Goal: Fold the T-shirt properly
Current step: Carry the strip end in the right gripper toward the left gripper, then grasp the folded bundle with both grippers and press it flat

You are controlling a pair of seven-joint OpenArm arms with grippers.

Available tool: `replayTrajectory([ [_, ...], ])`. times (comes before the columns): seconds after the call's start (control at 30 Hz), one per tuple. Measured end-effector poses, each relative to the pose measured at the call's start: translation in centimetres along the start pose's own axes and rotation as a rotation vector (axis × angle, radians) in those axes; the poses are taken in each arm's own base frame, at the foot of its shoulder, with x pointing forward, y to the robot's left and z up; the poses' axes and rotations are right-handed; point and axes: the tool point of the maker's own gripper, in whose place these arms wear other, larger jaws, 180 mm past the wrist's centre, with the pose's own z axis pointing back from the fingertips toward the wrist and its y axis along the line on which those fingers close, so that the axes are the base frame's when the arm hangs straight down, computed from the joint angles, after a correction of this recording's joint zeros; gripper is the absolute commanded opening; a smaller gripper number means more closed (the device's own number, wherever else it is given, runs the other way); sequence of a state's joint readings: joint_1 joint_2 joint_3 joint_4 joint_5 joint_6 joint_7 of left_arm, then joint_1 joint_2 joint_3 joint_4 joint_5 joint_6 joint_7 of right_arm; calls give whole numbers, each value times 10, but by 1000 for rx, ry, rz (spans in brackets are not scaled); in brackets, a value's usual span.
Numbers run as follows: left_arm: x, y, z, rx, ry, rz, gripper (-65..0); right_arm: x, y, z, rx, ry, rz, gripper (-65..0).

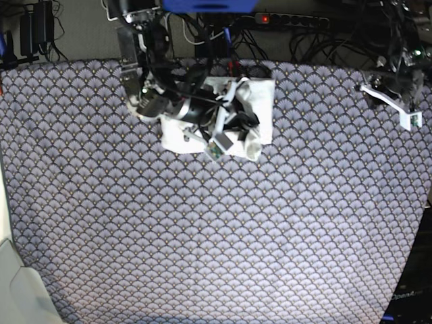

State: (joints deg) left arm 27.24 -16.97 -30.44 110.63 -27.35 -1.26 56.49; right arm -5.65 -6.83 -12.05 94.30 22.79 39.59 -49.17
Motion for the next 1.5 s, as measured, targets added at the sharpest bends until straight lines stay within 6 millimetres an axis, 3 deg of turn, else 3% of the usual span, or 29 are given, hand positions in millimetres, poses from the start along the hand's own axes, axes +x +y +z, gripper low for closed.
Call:
replayTrajectory([
  [0.47,1,-1,-1,-3,-2,1,-434,-7,22,-19,81,25,13,-648],
  [0.83,1,-1,-1,-4,-1,3,-434,-11,26,-23,103,51,42,-396],
  [0.93,1,-1,-1,-3,-1,2,-434,-11,26,-23,103,51,43,-360],
  [1.17,0,-2,-1,-6,1,4,-434,-5,27,-20,98,38,60,-359],
  [1.33,-1,-3,-1,-9,2,7,-434,19,20,4,50,-19,153,-361],
  [1.43,-1,-4,-2,-10,3,9,-434,27,17,17,33,-42,202,-404],
  [1.5,-1,-4,-2,-10,2,9,-434,21,15,21,26,-25,208,-469],
])
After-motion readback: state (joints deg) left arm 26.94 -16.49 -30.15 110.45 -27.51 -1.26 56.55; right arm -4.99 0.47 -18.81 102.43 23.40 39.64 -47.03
